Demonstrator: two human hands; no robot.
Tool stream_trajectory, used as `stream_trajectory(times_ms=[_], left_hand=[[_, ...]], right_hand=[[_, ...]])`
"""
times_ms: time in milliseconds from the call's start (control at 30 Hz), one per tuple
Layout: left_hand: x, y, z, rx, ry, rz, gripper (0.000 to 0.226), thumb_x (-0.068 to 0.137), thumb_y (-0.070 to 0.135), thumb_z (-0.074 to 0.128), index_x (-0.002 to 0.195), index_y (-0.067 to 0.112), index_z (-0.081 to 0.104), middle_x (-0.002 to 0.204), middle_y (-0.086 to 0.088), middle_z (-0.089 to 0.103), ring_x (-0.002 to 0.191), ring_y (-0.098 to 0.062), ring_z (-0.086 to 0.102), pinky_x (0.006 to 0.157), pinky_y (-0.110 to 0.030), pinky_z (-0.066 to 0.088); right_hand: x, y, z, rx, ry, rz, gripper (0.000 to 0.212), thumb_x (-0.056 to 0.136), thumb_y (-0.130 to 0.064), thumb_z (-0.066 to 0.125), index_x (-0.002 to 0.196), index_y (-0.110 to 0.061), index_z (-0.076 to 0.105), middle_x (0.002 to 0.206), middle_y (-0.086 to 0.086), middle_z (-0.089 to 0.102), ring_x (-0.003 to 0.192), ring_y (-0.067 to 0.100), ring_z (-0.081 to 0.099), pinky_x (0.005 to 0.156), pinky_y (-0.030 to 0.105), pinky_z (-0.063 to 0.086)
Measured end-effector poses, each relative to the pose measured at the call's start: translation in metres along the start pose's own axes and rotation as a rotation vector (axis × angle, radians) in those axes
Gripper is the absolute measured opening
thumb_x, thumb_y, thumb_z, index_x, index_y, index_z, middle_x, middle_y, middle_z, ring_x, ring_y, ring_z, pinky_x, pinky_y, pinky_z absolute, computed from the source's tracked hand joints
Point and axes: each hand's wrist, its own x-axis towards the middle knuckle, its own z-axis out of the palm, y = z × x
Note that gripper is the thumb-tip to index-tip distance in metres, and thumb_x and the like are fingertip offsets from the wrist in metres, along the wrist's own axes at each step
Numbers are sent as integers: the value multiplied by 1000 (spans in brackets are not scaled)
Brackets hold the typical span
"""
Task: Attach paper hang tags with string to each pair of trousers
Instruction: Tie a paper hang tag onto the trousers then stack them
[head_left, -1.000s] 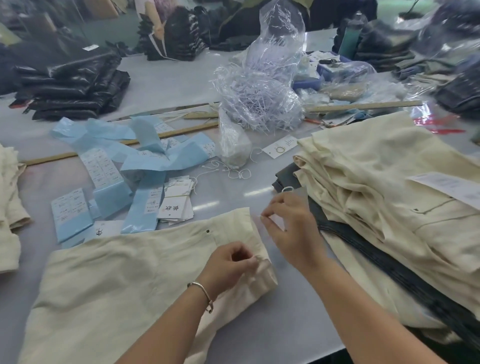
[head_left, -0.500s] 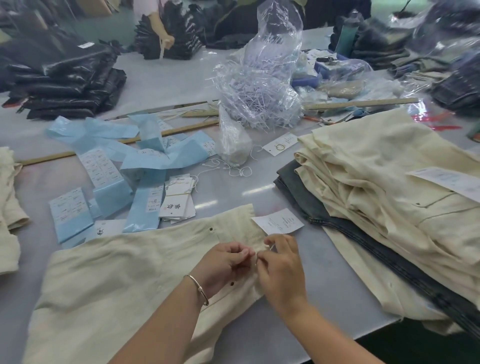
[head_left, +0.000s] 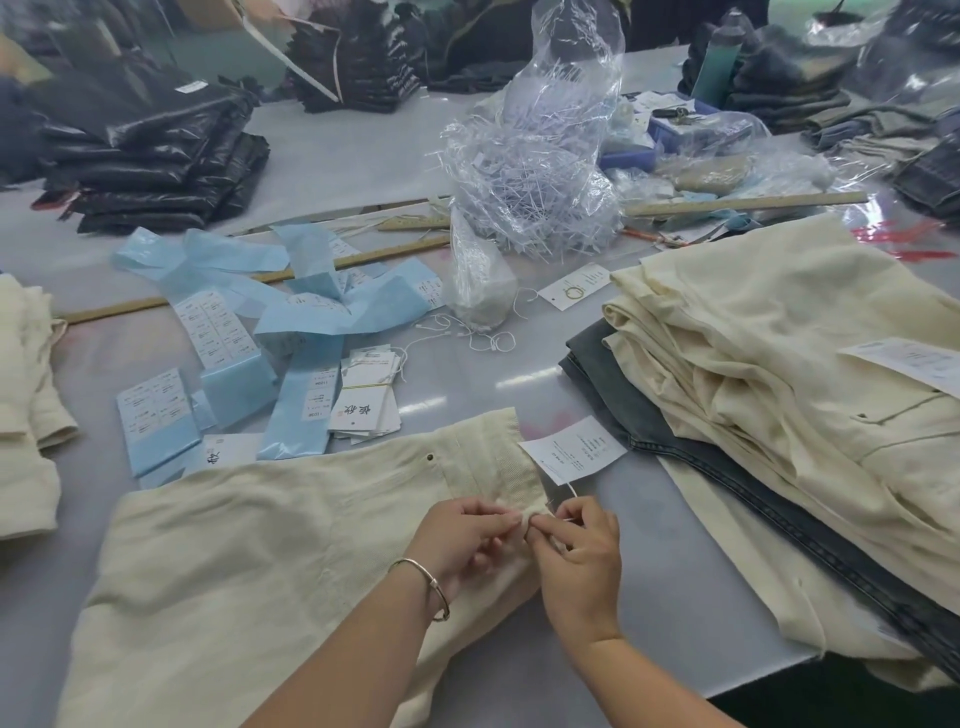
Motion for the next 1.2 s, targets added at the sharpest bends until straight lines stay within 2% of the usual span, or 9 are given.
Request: stream_trajectory(times_ms=[167, 367, 500, 600, 667, 767, 867, 1067, 1200], left_hand=[[-3, 5, 0, 9, 4, -52, 30, 84, 1, 71, 57, 12, 65, 53, -1, 53, 41, -7, 42, 33, -14, 25], [-7, -1, 10, -65, 138, 51, 23, 85, -2, 65, 65, 8, 61, 52, -3, 53, 37, -5, 43, 32, -13, 28], [-9, 6, 18, 36, 233, 212, 15, 91, 10, 61, 76, 13, 60, 69, -3, 65, 45, -8, 46, 36, -17, 24], [-7, 16, 20, -5, 210, 275, 10, 94, 8, 56, 84, 9, 57, 89, -9, 73, 48, -11, 50, 38, -16, 19], [-8, 20, 22, -21, 196, 294, 9, 95, 8, 55, 87, 8, 56, 87, -10, 74, 47, -11, 49, 40, -18, 19], [-10, 23, 22, -46, 189, 322, 7, 94, 10, 58, 88, 7, 59, 75, -5, 69, 46, -10, 47, 41, -17, 24], [-12, 28, 19, -66, 220, 369, 8, 92, 10, 62, 84, 8, 62, 70, -2, 64, 48, -9, 46, 46, -17, 30], [-18, 41, 24, -27, 241, 497, 7, 89, 6, 65, 82, 6, 65, 65, -1, 60, 49, -8, 44, 49, -16, 36], [-21, 42, 28, 42, 242, 540, 11, 87, 4, 67, 77, 8, 66, 59, 2, 54, 50, -7, 43, 49, -15, 37]], right_hand=[[2, 4, 4, 18, -4, -43, 22, 68, 5, 82, 69, -17, 77, 80, -1, 52, 81, 16, 41, 74, 6, 35], [9, 7, -5, 100, -106, -168, 17, 71, 0, 78, 70, -17, 76, 95, -1, 52, 87, 17, 50, 68, 20, 45], [36, 2, -25, 190, -39, -208, 23, 65, 1, 57, 73, -19, 63, 116, -6, 53, 82, 3, 54, 53, 14, 40], [69, 12, -31, -279, -239, -270, 51, 67, 1, 63, 114, -16, 61, 140, 0, 47, 120, 15, 46, 88, 25, 45], [84, 18, -27, -567, -523, -325, 66, 78, -10, 58, 141, -22, 42, 150, -5, 35, 139, 17, 29, 112, 35, 25], [101, 17, -25, -496, -646, -313, 54, 76, -1, 52, 124, -24, 62, 124, -2, 63, 122, 19, 51, 111, 36, 25], [117, 9, -36, -292, -573, -230, 24, 74, 3, 58, 83, -16, 71, 75, 2, 69, 76, 29, 59, 73, 36, 44], [139, -6, -50, 33, -723, 30, 20, 76, 1, 59, 82, -18, 56, 73, -5, 62, 65, 13, 55, 63, 24, 44], [142, -1, -49, 187, -823, 228, 20, 74, 8, 61, 80, -10, 54, 77, 6, 60, 69, 20, 55, 66, 33, 42]])
